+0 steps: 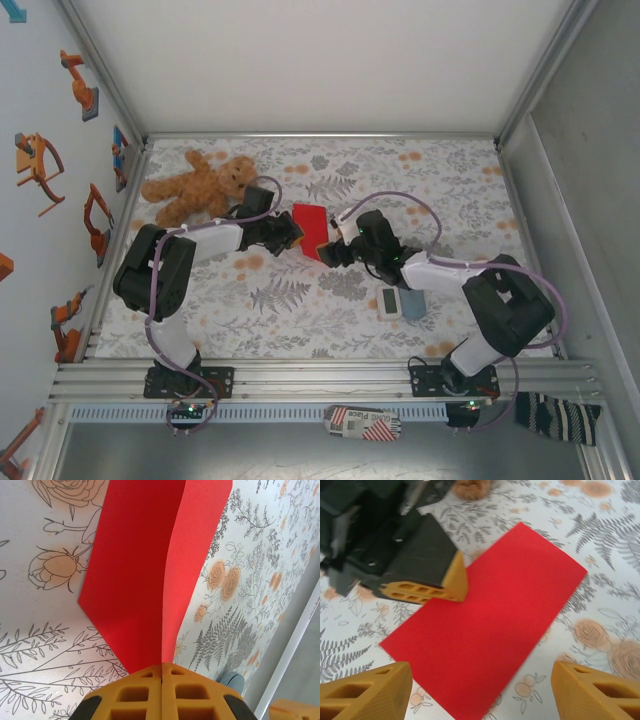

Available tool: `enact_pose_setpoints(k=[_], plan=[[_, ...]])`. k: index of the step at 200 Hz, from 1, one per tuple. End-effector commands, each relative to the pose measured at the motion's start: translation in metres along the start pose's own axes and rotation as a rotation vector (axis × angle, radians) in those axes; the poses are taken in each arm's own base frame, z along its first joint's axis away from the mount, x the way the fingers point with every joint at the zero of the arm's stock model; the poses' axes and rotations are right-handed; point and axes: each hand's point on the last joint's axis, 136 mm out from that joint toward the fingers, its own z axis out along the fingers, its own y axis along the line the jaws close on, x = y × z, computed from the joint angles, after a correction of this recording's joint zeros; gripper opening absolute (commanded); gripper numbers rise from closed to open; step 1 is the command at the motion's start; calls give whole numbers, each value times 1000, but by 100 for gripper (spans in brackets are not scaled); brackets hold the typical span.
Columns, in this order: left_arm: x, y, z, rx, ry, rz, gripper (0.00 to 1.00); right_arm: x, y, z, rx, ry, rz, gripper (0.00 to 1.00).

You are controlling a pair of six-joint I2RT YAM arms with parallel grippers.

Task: Fold a paper plane with a square sheet of paper (pick it up from the middle)
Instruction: Third fold the triangle at the center of the table.

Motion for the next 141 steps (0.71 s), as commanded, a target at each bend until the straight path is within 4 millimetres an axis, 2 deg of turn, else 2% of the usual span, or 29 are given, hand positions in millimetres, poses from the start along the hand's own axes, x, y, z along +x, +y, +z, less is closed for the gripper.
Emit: enact_pose_setpoints(k=[1, 47, 70, 83, 97, 141], plan=[[-4, -8, 1, 26, 7, -16, 3, -3, 10, 5, 35, -20, -183, 77], [-3, -7, 3, 23, 18, -18, 3, 13, 26, 25, 15, 6, -314, 80], [-2, -7, 2, 24, 18, -17, 3, 17, 23, 34, 32, 20, -324, 78], [-2, -8, 2, 27, 19, -16, 3, 14, 9, 39, 108, 15, -317, 77], [-2, -7, 2, 24, 21, -16, 3, 10, 5, 40, 133, 11, -335, 76], [-1, -4, 4, 17, 25, -16, 3, -2, 11, 39, 103, -23, -326, 65]])
